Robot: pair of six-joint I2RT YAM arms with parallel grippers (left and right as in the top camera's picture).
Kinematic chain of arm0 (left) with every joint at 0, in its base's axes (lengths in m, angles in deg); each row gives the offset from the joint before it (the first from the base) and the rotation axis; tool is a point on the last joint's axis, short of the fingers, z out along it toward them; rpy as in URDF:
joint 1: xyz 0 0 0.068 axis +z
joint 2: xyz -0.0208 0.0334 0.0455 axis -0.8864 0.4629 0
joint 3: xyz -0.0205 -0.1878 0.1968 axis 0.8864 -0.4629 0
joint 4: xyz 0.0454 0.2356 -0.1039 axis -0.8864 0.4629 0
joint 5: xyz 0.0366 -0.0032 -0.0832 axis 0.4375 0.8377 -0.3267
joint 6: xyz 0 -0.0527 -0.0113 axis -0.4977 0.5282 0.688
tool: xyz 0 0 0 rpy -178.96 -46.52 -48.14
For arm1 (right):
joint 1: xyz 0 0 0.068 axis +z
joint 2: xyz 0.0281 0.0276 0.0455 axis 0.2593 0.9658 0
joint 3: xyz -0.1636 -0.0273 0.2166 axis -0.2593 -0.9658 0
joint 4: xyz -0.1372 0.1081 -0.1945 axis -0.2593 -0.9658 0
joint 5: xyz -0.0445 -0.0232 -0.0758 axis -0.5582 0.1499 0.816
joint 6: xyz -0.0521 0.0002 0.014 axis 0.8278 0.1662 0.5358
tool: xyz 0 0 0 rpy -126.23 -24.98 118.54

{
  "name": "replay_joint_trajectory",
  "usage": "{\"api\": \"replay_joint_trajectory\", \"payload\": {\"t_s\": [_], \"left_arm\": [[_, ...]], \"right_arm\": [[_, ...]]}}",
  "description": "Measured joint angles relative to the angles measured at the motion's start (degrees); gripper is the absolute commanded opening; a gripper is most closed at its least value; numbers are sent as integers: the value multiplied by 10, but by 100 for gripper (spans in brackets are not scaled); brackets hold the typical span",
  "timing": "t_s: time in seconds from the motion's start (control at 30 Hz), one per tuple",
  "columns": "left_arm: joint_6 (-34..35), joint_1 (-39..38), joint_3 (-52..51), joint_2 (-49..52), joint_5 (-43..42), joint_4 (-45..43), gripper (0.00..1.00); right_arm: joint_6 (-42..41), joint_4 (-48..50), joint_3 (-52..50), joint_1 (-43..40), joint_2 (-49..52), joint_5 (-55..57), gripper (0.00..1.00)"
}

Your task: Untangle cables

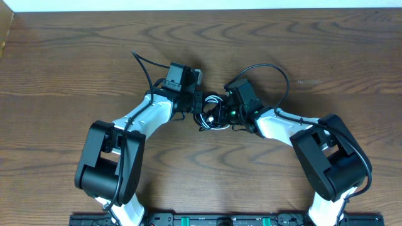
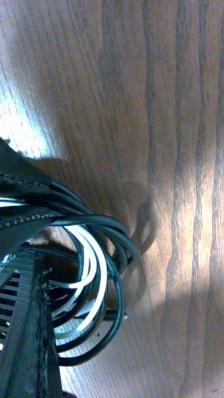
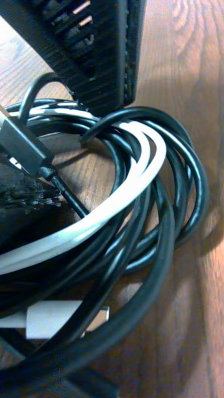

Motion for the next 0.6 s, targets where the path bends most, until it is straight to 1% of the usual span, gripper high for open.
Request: {"api": "replay_joint_trajectory", "payload": {"t_s": [0.13, 0.27, 0.37, 0.4, 0.47, 0.6], "left_arm": [[0, 0, 0, 0, -2, 0, 12], [0, -3, 0, 0, -5, 0, 13], [0, -2, 0, 0, -1, 0, 13], [0, -1, 0, 0, -1, 0, 11], [0, -1, 0, 0, -5, 11, 13], [-1, 0, 0, -25, -15, 62, 14]], "right_arm": [[-6, -37, 13, -2, -2, 8, 5], [4, -138, 35, -17, -20, 19, 6], [33, -230, 48, -39, -40, 43, 8], [40, -239, 49, -44, -42, 50, 8], [62, -270, 57, -48, -45, 59, 8], [113, -308, 81, -48, -48, 54, 13]]}}
